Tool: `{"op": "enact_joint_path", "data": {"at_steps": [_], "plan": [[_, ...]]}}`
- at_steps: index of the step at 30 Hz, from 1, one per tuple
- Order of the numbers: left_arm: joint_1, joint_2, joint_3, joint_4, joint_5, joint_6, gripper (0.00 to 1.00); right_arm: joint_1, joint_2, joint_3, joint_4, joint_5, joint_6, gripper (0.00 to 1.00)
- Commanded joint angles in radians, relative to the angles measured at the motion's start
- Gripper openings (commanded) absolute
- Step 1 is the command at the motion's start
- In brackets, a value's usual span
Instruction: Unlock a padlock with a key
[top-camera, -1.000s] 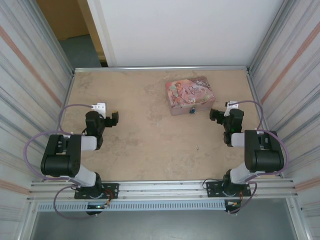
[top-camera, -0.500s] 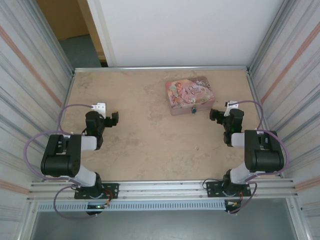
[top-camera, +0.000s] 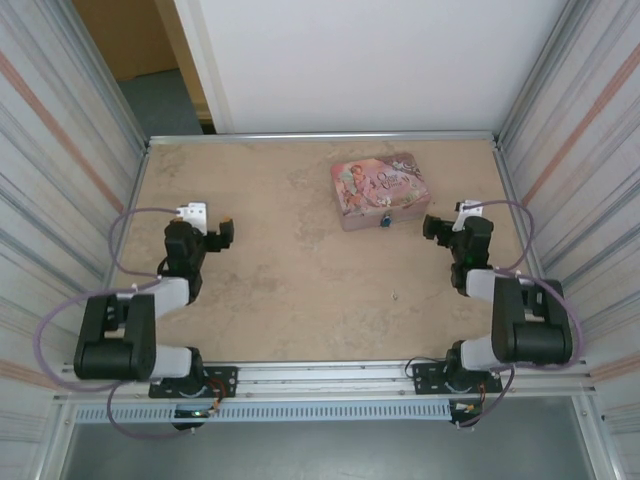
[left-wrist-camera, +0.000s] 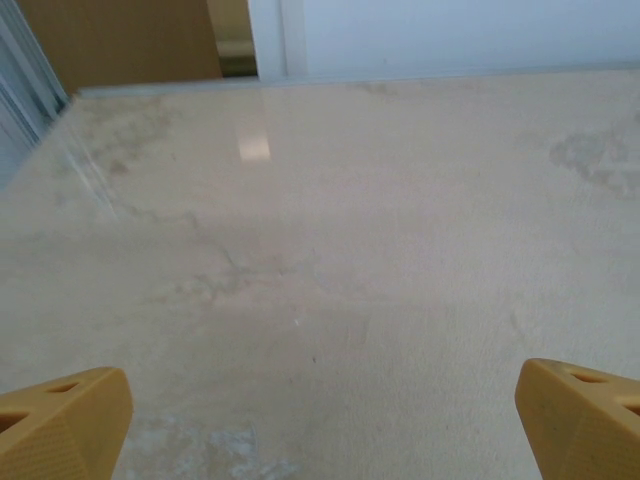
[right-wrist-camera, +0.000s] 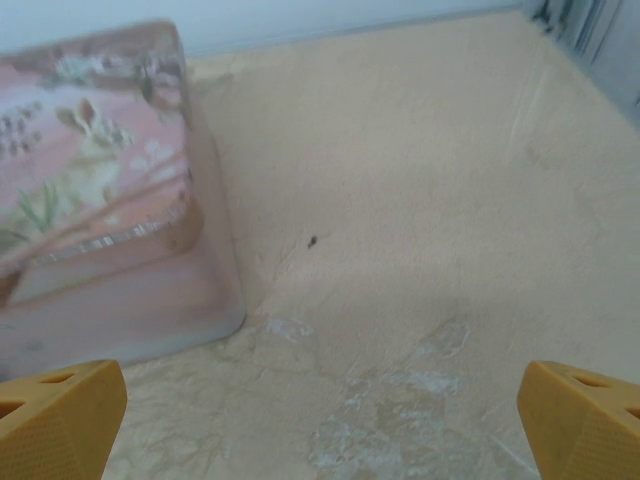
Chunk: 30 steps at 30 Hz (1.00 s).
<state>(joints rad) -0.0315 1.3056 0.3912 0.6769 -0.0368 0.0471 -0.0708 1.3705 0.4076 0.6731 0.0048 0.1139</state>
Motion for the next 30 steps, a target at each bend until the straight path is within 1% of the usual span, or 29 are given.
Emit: {"op": "enact_joint_path", "data": {"at_steps": [1,4,6,8,10,12,14,17,20,24,27,30], "plan": [[-0.018,-0.102,0.037,-0.117,-0.041,-0.036,0.99,-0.015,-0.111,0.015,-0.137,0.007,0.05,0.99],[-0.027,-0.178,0.096,-0.254,-0.012,-0.108,0.99,-0.026,-0.19,0.051,-0.26,-0.015,0.074,0.99],[-0.034,-0.212,0.152,-0.367,0.018,-0.151,0.99,-0.043,-0.226,0.079,-0.337,-0.062,0.109,0.99],[-0.036,-0.221,0.219,-0.492,0.046,-0.221,0.99,-0.068,-0.243,0.116,-0.409,-0.134,0.151,0.99],[-0.041,-0.202,0.285,-0.616,0.086,-0.295,0.99,-0.093,-0.233,0.168,-0.488,-0.242,0.192,0.99],[-0.061,-0.174,0.319,-0.675,0.12,-0.357,0.99,-0.108,-0.205,0.222,-0.558,-0.317,0.229,0.99],[-0.11,-0.144,0.333,-0.681,0.131,-0.399,0.99,-0.116,-0.165,0.272,-0.607,-0.384,0.255,0.99],[-0.217,-0.072,0.363,-0.663,0.125,-0.454,0.99,-0.121,-0.09,0.337,-0.638,-0.457,0.284,0.99],[-0.321,0.035,0.421,-0.625,0.137,-0.518,0.99,-0.123,-0.004,0.398,-0.65,-0.499,0.301,0.99],[-0.435,0.205,0.55,-0.607,0.161,-0.574,0.99,-0.123,0.14,0.511,-0.702,-0.567,0.303,0.99],[-0.488,0.32,0.637,-0.558,0.189,-0.617,0.99,-0.123,0.23,0.568,-0.712,-0.567,0.318,0.99],[-0.513,0.426,0.729,-0.531,0.229,-0.657,0.99,-0.121,0.306,0.622,-0.713,-0.591,0.321,0.99]]}}
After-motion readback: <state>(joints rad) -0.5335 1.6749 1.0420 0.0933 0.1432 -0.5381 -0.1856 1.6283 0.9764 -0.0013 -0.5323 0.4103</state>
